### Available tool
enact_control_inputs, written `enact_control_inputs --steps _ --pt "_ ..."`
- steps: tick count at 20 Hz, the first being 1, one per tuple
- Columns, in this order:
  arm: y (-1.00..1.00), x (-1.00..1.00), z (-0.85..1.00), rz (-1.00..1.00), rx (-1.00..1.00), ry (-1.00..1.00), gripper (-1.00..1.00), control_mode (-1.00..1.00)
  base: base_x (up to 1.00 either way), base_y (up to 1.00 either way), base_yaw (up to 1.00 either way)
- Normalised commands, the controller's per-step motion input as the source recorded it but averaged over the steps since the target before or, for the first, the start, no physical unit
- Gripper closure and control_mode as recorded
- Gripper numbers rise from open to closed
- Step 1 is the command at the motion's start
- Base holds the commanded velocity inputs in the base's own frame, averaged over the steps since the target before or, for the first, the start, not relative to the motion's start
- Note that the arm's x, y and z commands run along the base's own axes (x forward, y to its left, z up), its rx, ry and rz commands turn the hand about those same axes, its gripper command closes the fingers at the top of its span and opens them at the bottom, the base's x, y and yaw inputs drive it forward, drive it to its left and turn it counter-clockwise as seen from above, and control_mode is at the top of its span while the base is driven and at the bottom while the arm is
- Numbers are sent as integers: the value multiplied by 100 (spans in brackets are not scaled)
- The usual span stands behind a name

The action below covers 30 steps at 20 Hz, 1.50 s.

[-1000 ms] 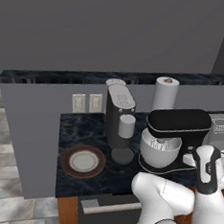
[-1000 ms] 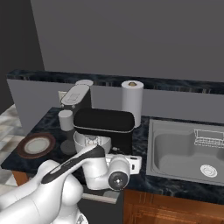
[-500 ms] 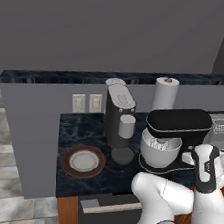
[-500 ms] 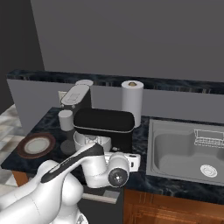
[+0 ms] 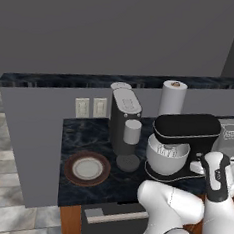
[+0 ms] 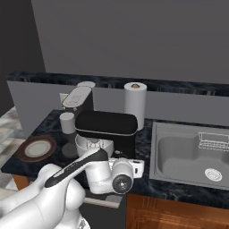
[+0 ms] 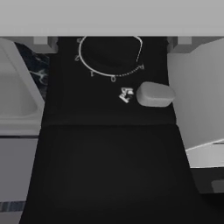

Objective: Add butter and sugar cubes to the stand mixer bowl and then turn on the stand mixer to begin making frosting.

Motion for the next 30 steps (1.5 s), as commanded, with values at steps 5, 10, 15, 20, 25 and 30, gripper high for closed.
enact_control_inputs --steps 5,10,15,20,25,30 --pt "7 13 -9 0 0 0 -100 -100 0 0 0" --pt "10 14 -8 0 0 0 -100 -100 0 0 0" --pt "14 11 -10 0 0 0 -100 -100 0 0 0" --pt "8 2 -1 0 0 0 -100 -100 0 0 0" --pt "0 0 0 0 0 0 -100 -100 0 0 0" --pt "0 0 0 0 0 0 -100 -100 0 0 0"
